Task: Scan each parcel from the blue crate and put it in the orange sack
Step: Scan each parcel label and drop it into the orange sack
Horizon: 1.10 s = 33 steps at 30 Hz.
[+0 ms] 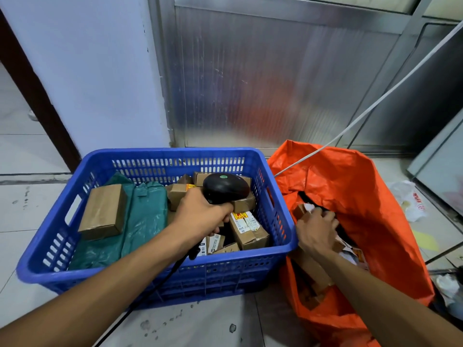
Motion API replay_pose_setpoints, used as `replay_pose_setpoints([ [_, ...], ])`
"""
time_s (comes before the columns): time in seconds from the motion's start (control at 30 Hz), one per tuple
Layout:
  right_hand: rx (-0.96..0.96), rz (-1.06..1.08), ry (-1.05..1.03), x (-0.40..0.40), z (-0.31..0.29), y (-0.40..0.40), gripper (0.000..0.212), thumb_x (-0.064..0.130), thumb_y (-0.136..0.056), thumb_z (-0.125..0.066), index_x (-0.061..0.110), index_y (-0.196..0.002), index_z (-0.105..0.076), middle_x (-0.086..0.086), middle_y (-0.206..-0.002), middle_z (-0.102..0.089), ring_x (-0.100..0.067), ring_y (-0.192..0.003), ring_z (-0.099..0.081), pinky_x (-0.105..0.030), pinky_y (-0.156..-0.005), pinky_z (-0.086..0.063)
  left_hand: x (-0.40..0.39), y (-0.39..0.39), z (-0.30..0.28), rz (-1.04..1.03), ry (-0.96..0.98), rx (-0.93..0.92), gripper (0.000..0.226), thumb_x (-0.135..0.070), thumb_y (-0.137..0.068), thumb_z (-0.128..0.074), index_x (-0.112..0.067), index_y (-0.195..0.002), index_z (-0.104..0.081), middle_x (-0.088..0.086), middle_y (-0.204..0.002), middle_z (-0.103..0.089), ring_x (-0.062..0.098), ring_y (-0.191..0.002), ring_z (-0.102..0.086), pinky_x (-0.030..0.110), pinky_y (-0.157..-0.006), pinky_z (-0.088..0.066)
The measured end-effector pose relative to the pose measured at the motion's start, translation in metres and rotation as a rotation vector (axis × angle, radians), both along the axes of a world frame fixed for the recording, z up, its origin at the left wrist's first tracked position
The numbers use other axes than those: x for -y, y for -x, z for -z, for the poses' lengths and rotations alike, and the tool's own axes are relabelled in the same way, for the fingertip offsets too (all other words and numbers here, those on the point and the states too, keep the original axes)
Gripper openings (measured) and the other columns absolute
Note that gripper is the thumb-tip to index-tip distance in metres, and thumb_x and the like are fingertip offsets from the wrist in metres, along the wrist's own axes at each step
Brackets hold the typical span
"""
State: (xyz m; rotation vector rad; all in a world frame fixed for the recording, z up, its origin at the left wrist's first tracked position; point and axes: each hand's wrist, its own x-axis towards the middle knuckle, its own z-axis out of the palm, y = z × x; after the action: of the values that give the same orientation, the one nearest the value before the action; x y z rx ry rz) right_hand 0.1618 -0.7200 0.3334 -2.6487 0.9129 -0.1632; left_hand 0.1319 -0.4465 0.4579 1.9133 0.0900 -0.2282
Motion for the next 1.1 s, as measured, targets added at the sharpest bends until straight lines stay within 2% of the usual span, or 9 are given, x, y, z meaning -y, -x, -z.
replay_pose_setpoints([
  [0.23,0.124,-0.527,0.132,-0.057,-0.002,-0.005,0.027,0.021,-0.091,-0.059,0.015,-0.118,-0.06,-0.005,-0.118,-0.054,-0.023,-0.111,-0.048,-0.036,-0.095,-0.043,-0.003,-0.001,-0.003,-0.01,0.011,-0.017,0.012,-0.009,-0.083,-0.068,0.001,-0.083,-0.074,0.01,-0.066,-0.068,0.015,-0.047,-0.056,0.032,-0.056,-0.051],
  [0.33,-0.072,-0.576,-0.101,-0.073,0.009,-0.015,0.014,0.021,-0.089,-0.061,0.013,-0.099,-0.065,-0.005,-0.101,-0.065,-0.025,-0.095,-0.061,-0.041,-0.081,-0.054,-0.005,-0.002,-0.005,-0.016,0.015,-0.008,0.013,-0.008,-0.083,-0.066,0.002,-0.083,-0.074,0.01,-0.066,-0.067,0.013,-0.046,-0.054,0.028,-0.052,-0.047],
  [0.4,-0.206,-0.543,-0.144,-0.077,0.018,-0.023,0.011,0.019,-0.083,-0.06,0.009,-0.087,-0.062,-0.006,-0.085,-0.067,-0.029,-0.084,-0.064,-0.041,-0.072,-0.056,-0.007,-0.003,-0.007,-0.032,0.033,-0.004,0.012,-0.009,-0.085,-0.067,0.0,-0.085,-0.074,0.008,-0.065,-0.068,0.013,-0.046,-0.054,0.028,-0.051,-0.047],
  [0.53,-0.432,-0.481,-0.151,-0.08,0.029,-0.037,0.013,0.019,-0.082,-0.056,0.009,-0.088,-0.053,-0.012,-0.093,-0.059,-0.031,-0.088,-0.06,-0.034,-0.069,-0.045,-0.013,-0.007,-0.008,-0.062,0.058,-0.009,0.009,-0.011,-0.087,-0.068,-0.005,-0.088,-0.075,0.007,-0.067,-0.072,0.015,-0.051,-0.056,0.029,-0.055,-0.05],
  [0.63,-0.522,-0.421,-0.161,-0.08,0.038,-0.05,0.034,0.029,-0.08,-0.059,0.012,-0.109,-0.057,-0.018,-0.128,-0.055,-0.036,-0.116,-0.055,-0.044,-0.096,-0.049,-0.015,-0.01,-0.007,-0.081,0.053,-0.025,0.01,-0.011,-0.086,-0.068,-0.005,-0.087,-0.075,0.007,-0.067,-0.072,0.015,-0.049,-0.056,0.028,-0.054,-0.049],
  [0.73,-0.609,-0.381,-0.136,-0.084,0.042,-0.058,0.061,0.036,-0.085,-0.063,0.013,-0.137,-0.043,-0.022,-0.148,-0.034,-0.041,-0.136,-0.038,-0.049,-0.112,-0.037,-0.015,-0.014,-0.005,-0.095,0.043,-0.044,0.01,-0.011,-0.085,-0.067,-0.005,-0.084,-0.075,0.004,-0.064,-0.071,0.011,-0.043,-0.054,0.026,-0.051,-0.047],
  [0.83,-0.695,-0.358,-0.138,-0.09,0.05,-0.061,0.087,0.042,-0.087,-0.063,0.015,-0.155,-0.017,-0.025,-0.157,-0.021,-0.043,-0.143,-0.028,-0.049,-0.118,-0.029,-0.014,-0.016,-0.003,-0.092,0.046,-0.052,0.011,-0.012,-0.083,-0.067,-0.004,-0.081,-0.075,0.006,-0.065,-0.071,0.013,-0.044,-0.054,0.027,-0.054,-0.048],
  [0.93,-0.797,-0.362,-0.155,-0.094,0.058,-0.063,0.11,0.052,-0.084,-0.067,0.017,-0.158,0.006,-0.024,-0.161,-0.01,-0.042,-0.147,-0.019,-0.05,-0.121,-0.022,-0.014,-0.018,-0.003,-0.09,0.041,-0.056,0.012,-0.012,-0.082,-0.067,-0.005,-0.075,-0.074,0.003,-0.064,-0.07,0.014,-0.047,-0.056,0.027,-0.055,-0.051],
  [1.1,-0.826,-0.372,-0.104,-0.095,0.063,-0.063,0.117,0.059,-0.08,-0.071,0.017,-0.156,0.006,-0.023,-0.159,-0.007,-0.042,-0.147,-0.017,-0.049,-0.121,-0.02,-0.014,-0.022,-0.004,-0.096,0.056,-0.057,0.009,-0.013,-0.084,-0.068,-0.007,-0.08,-0.074,0.0,-0.063,-0.07,0.013,-0.047,-0.056,0.026,-0.055,-0.051],
])
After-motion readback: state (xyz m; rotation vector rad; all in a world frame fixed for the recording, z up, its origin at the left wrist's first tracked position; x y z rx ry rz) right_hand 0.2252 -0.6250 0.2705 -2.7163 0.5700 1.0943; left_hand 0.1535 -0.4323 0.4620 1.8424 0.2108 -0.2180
